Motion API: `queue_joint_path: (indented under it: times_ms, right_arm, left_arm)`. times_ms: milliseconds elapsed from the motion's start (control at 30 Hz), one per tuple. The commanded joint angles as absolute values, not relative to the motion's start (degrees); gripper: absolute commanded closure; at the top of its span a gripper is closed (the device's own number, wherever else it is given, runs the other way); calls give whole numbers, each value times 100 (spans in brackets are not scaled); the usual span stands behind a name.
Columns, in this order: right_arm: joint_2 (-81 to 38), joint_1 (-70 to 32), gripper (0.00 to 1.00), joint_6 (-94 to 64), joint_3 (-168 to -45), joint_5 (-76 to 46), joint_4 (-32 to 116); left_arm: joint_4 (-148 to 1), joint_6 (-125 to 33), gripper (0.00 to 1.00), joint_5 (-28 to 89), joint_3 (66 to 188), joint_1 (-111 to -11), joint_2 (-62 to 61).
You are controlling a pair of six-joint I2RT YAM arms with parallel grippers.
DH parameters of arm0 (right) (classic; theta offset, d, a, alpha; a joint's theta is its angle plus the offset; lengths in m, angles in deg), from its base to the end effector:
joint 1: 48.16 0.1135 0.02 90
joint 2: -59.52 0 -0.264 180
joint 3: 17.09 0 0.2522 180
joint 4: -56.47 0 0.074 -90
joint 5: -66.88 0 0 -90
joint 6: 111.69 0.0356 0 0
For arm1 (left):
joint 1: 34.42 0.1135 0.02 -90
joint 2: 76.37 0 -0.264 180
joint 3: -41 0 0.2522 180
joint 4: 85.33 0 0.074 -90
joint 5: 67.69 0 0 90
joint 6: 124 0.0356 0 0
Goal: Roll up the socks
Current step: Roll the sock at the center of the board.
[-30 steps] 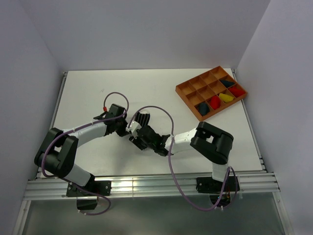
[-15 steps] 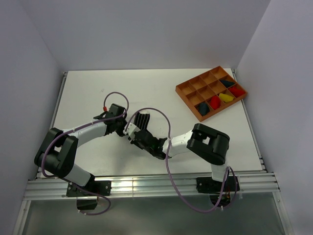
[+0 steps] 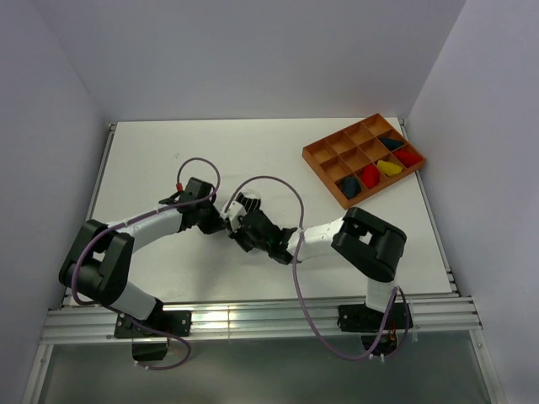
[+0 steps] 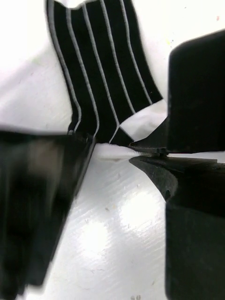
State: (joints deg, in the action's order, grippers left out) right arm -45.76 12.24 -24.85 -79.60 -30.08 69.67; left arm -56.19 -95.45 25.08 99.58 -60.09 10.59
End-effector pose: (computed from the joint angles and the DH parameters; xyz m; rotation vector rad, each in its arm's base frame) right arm 0.1864 0.3194 0.1430 -1.0514 1.8395 0.4776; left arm 0.2577 -0.1258 0.1648 -0.8121 2.5777 -0.5898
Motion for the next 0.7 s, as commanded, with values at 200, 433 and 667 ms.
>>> queue_joint_path:
  times_ms: [200,433,667]
  right_arm:
    - [-4630,-438,100,-747,-8279,777,6591]
    - [-5350,-895,100,131,-8788,2178,6609]
    - [-5843,-1150,100,1011,-9070,2469,6521]
  left_arm:
    - [-6321,-9315,67,2363,9704,-5920,687]
    - [-6805,-9245,47,2258,9273,-5911,160]
    - [-7701,-9279,47,2416,8482,-5920,-271]
